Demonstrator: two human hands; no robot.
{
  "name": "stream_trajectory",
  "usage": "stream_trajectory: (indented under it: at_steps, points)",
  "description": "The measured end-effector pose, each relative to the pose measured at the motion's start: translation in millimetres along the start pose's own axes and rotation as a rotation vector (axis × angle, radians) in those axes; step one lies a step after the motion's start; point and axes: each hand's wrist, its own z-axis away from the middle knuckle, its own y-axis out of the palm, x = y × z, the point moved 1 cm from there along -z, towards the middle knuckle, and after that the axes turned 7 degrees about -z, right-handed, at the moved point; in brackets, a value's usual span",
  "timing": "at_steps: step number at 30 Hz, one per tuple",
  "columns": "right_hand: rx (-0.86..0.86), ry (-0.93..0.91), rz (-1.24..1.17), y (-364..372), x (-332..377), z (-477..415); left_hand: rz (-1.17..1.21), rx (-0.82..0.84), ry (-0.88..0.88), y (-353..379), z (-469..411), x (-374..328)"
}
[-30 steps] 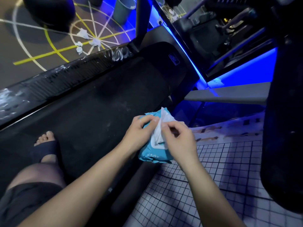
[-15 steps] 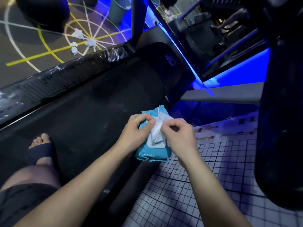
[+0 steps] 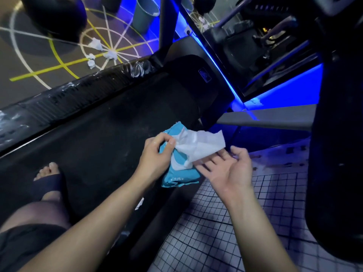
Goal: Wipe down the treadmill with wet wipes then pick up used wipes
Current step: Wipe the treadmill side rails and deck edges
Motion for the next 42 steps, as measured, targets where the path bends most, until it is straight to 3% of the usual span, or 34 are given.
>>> stream_trajectory:
  at_steps: [4, 7, 13, 21, 25, 27, 29, 31, 33, 35, 38, 42]
  points:
    - [-0.046, -0.01, 0.144, 3.1, -15.1, -11.3, -0.047, -0.011, 0.067, 4.3, 3.7, -9.9]
    - [-0.147, -0.005, -0.005, 6.5, -14.7, -11.2, -0.058, -0.029, 0.113, 11.6, 5.1, -11.2]
    - [-0.134, 0.045, -0.196, -1.7, 19.3, 23.4, -0.115, -0.138, 0.101, 21.3, 5.5, -16.7]
    - [0.083, -0.502, -0.216, -58.9, 128.0, 123.9, -0.019, -0.133, 0.241, 29.5, 37.6, -76.8]
    - [-0.027, -0.797, -0.24, -96.3, 212.9, 157.8, 0.001, -0.088, 0.288, 59.3, 49.2, -121.7]
    - [-0.149, -1.044, 0.048, -105.7, 251.1, 166.5, -0.021, -0.053, 0.325, 73.8, 51.5, -141.2]
    - [-0.333, -1.208, 0.744, -112.9, 277.2, 162.2, -0.026, -0.033, 0.363, 86.8, 52.3, -158.6]
    - [-0.311, -1.07, 1.54, -122.3, 286.2, 141.1, -0.018, -0.02, 0.39, 97.6, 53.5, -171.0]
    - [-0.138, -0.731, 2.115, -135.7, 276.7, 119.6, -0.025, -0.022, 0.395, 104.9, 54.7, -178.0]
    - [0.024, -0.608, 2.204, -144.0, 265.3, 111.0, -0.037, -0.027, 0.37, 108.0, 54.2, -180.8]
    - [0.147, -0.61, 2.235, -142.9, 263.2, 101.4, -0.053, -0.018, 0.338, 109.8, 50.6, -178.9]
    - [0.318, -0.471, 2.43, -132.0, 270.7, 82.3, -0.093, -0.034, 0.367, 112.8, 37.5, -179.8]
